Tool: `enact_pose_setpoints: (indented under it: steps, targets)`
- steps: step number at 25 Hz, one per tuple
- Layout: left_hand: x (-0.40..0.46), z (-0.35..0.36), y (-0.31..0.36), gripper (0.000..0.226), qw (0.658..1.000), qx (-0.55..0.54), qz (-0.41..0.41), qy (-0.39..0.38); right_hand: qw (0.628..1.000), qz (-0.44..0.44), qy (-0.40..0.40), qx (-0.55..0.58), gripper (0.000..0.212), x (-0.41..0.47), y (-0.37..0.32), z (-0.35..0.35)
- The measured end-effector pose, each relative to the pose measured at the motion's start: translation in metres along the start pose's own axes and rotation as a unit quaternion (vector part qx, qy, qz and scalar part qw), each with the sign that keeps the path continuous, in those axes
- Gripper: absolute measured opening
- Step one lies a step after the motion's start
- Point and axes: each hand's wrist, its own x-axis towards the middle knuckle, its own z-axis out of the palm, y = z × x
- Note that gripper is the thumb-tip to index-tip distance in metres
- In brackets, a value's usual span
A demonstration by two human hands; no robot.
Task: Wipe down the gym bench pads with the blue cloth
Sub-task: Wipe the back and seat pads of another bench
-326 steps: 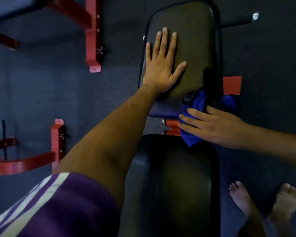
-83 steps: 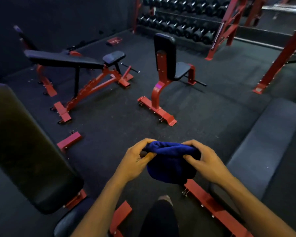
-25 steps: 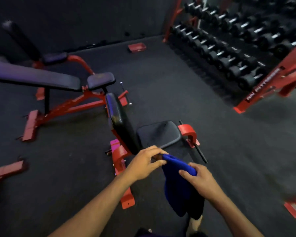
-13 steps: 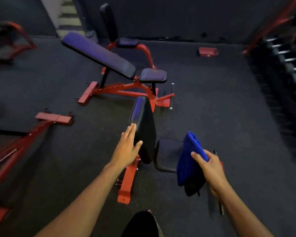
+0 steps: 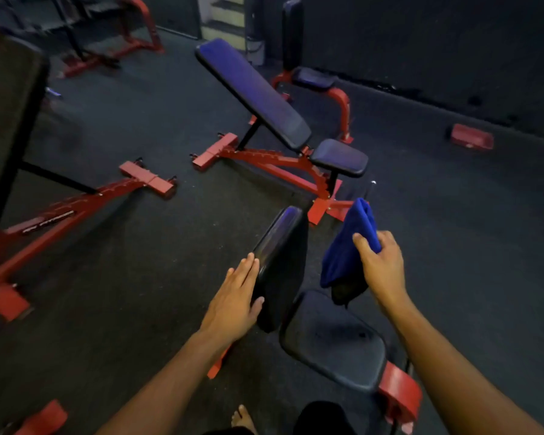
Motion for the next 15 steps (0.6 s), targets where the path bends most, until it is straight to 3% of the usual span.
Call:
enact_pose_setpoints:
  steps: [6,8,11,13,15]
  targets:
    - [0.033,-0.004,0.021,0.076,0.998,0.006,-0.055,0.036,0.957,-0.225,-0.165,-0.079,0.014,0.089,-0.022,0.054]
    - [0.051,-0.001,0.035,0.076,0.998,0.012,-0.053,0.036,0.955,-0.220,-0.189,-0.061,0.026,0.110,-0.022,0.069]
    - [0.085,0.001,0.052,0.075,0.998,0.033,-0.052,0.027,0.977,-0.160,-0.140,0.007,0.008,0.143,-0.005,0.069]
    - [0.110,0.002,0.057,0.075,0.997,0.048,-0.053,0.011,0.989,-0.103,-0.103,0.031,0.028,0.165,0.019,0.057]
    - [0.139,0.002,0.059,0.075,0.997,0.076,-0.028,-0.020,0.991,-0.075,-0.110,0.034,0.033,0.179,0.046,0.046]
